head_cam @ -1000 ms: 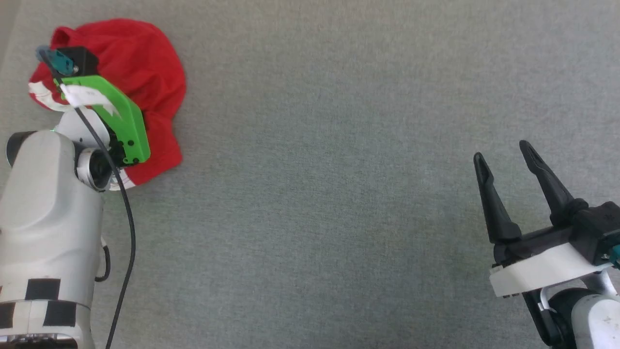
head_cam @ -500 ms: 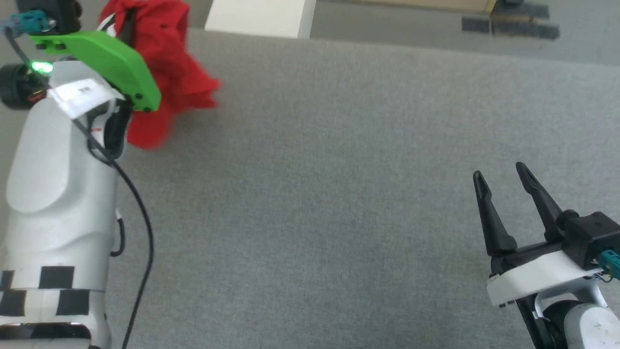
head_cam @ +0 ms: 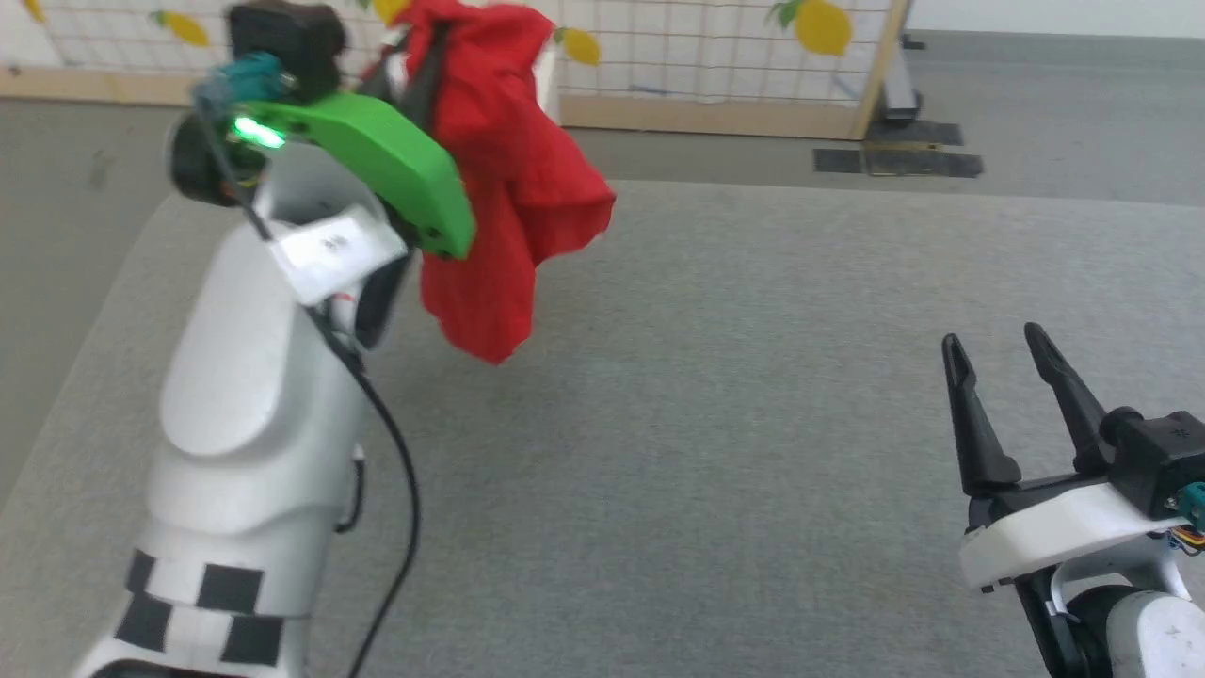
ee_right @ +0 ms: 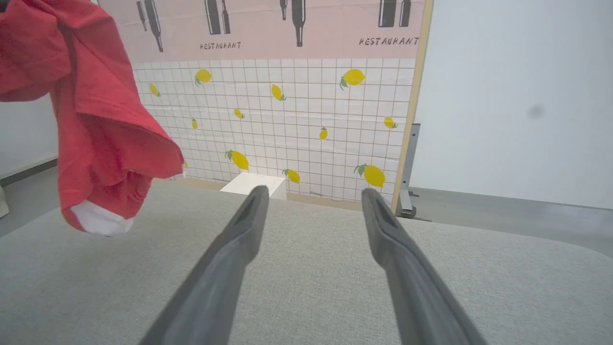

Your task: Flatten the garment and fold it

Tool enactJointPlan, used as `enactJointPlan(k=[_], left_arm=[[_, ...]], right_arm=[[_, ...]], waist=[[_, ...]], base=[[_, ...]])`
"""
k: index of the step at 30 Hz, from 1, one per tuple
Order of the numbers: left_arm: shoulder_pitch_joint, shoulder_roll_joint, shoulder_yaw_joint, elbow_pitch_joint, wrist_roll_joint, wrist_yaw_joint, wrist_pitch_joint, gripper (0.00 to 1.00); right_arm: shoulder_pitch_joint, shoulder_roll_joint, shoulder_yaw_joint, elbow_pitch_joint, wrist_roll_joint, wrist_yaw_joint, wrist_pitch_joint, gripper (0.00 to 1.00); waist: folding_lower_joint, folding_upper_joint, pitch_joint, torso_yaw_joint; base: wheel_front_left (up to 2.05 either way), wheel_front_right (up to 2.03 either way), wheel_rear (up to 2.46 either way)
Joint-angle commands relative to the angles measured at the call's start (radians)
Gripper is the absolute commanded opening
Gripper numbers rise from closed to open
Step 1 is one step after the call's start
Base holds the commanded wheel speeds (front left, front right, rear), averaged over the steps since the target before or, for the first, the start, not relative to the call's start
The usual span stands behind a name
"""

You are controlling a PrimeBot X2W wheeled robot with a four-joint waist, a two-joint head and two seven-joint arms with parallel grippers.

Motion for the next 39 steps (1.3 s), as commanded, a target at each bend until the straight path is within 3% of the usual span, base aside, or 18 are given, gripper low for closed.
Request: enactJointPlan(k=[1,14,21,31,32,33,39], left_arm=[[0.019,-0.015,-0.01,-0.021,-0.012,0.001,0.003,0.0],[0.034,-0.092,-0.085,-0.156,-0.015,0.067,-0.011,0.0],[0.053,-0.108,-0.151,-0.154,-0.013,0.103,-0.029,0.0],[0.247,-0.062,-0.261,-0.028,0.013,0.063,-0.034,0.0],[0.262,-0.056,-0.272,-0.015,0.015,0.057,-0.028,0.27],[0.27,-0.053,-0.276,-0.008,0.017,0.058,-0.029,1.0],[0.278,-0.053,-0.279,0.009,0.016,0.064,-0.066,1.0]], right_arm=[[0.0,0.002,-0.007,0.003,-0.002,-0.001,0.003,1.0],[-0.053,0.004,-0.019,0.012,-0.016,-0.001,-0.007,1.0],[-0.075,0.014,-0.018,0.018,-0.018,-0.001,-0.028,1.0],[-0.085,0.029,-0.015,0.02,-0.021,-0.001,-0.053,1.0],[-0.085,0.029,-0.014,0.02,-0.022,-0.001,-0.053,1.0],[-0.085,0.03,-0.012,0.021,-0.022,-0.001,-0.053,1.0],[-0.08,0.024,-0.012,0.029,-0.021,-0.001,-0.044,1.0]], waist=[[0.0001,-0.0001,-0.015,-0.053],[0.0001,-0.0001,0.071,-0.246],[0.0001,-0.0001,0.137,-0.319],[0.0001,-0.0001,0.207,-0.323],[0.0001,-0.0001,0.209,-0.316],[0.0001,-0.0001,0.21,-0.311],[0.0001,-0.0001,0.186,-0.254]], base=[[0.0,0.0,0.0],[0.0,0.0,0.0],[0.0,0.0,0.0],[0.0,0.0,0.0],[0.0,0.0,0.0],[0.0,0.0,0.0],[0.0,0.0,0.0]])
